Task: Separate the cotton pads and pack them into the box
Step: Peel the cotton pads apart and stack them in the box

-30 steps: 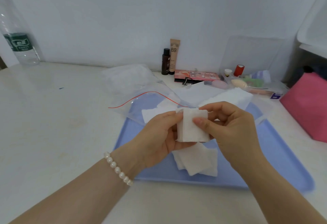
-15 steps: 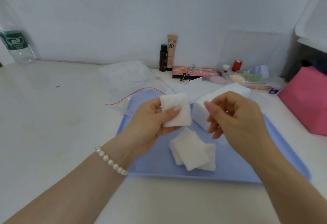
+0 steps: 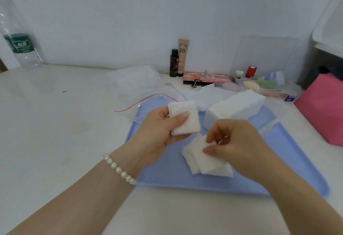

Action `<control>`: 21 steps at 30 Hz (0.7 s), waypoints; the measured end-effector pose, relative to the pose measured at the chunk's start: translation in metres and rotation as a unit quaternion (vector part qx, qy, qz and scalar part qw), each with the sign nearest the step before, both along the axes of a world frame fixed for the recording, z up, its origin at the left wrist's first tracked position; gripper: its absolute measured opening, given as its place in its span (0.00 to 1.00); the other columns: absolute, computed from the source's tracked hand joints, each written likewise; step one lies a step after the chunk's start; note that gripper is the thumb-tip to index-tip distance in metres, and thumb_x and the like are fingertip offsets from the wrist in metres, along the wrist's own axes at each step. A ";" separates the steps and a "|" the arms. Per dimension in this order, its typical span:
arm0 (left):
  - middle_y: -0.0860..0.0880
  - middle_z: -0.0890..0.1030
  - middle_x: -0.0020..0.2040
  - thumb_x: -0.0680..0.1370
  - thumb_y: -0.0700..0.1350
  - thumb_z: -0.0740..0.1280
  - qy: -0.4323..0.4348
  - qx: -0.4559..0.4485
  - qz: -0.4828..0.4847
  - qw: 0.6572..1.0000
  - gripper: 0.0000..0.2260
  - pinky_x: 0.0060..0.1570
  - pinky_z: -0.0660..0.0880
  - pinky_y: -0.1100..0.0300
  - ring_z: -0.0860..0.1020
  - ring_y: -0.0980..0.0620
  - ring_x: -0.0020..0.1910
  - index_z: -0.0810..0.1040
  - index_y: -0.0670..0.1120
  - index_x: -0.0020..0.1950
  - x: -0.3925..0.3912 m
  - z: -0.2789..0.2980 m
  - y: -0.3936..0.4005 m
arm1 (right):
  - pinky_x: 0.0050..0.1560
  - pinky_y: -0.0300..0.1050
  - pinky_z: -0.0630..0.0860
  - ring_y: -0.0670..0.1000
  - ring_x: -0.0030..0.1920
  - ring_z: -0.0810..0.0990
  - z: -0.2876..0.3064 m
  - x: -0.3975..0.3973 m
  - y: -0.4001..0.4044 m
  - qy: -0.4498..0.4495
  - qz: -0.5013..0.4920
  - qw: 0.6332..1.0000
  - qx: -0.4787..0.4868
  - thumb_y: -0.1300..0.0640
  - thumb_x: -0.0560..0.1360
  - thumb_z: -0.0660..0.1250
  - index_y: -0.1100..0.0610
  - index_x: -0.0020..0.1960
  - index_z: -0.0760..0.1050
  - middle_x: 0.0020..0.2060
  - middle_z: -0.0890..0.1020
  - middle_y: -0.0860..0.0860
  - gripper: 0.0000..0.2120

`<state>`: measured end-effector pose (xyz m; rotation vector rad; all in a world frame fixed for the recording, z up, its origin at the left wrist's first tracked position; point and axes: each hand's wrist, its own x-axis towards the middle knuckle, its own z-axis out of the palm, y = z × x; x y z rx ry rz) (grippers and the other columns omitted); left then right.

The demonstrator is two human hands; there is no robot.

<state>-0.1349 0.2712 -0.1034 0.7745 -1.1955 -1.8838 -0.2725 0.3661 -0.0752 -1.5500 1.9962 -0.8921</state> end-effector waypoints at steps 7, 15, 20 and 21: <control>0.44 0.83 0.49 0.76 0.35 0.63 0.006 0.015 -0.030 0.999 0.11 0.43 0.80 0.59 0.82 0.51 0.44 0.76 0.39 0.58 -0.005 -0.003 0.006 | 0.30 0.35 0.77 0.47 0.30 0.82 0.019 -0.007 0.003 -0.415 0.000 0.889 -0.193 0.60 0.50 0.74 0.55 0.30 0.83 0.28 0.83 0.50 0.08; 0.39 0.81 0.55 0.79 0.36 0.59 0.011 0.009 -0.058 0.998 0.12 0.54 0.78 0.51 0.80 0.43 0.54 0.77 0.39 0.59 -0.009 -0.003 0.014 | 0.29 0.38 0.78 0.48 0.29 0.82 0.001 0.018 0.000 -0.304 -0.060 0.927 -0.211 0.69 0.66 0.73 0.53 0.38 0.81 0.29 0.84 0.46 0.11; 0.38 0.81 0.56 0.81 0.43 0.56 0.022 0.034 -0.061 0.997 0.14 0.51 0.80 0.52 0.81 0.46 0.50 0.76 0.38 0.60 -0.008 0.000 0.014 | 0.27 0.36 0.77 0.47 0.24 0.79 0.000 0.018 -0.001 -0.274 -0.067 0.933 -0.225 0.70 0.67 0.72 0.53 0.38 0.81 0.28 0.83 0.44 0.12; 0.38 0.81 0.56 0.81 0.44 0.56 0.020 0.035 -0.062 0.997 0.14 0.50 0.80 0.52 0.81 0.46 0.49 0.76 0.38 0.60 -0.007 0.000 0.014 | 0.26 0.36 0.76 0.47 0.23 0.78 0.001 0.018 -0.001 -0.269 -0.066 0.934 -0.227 0.70 0.67 0.72 0.53 0.38 0.80 0.28 0.83 0.44 0.12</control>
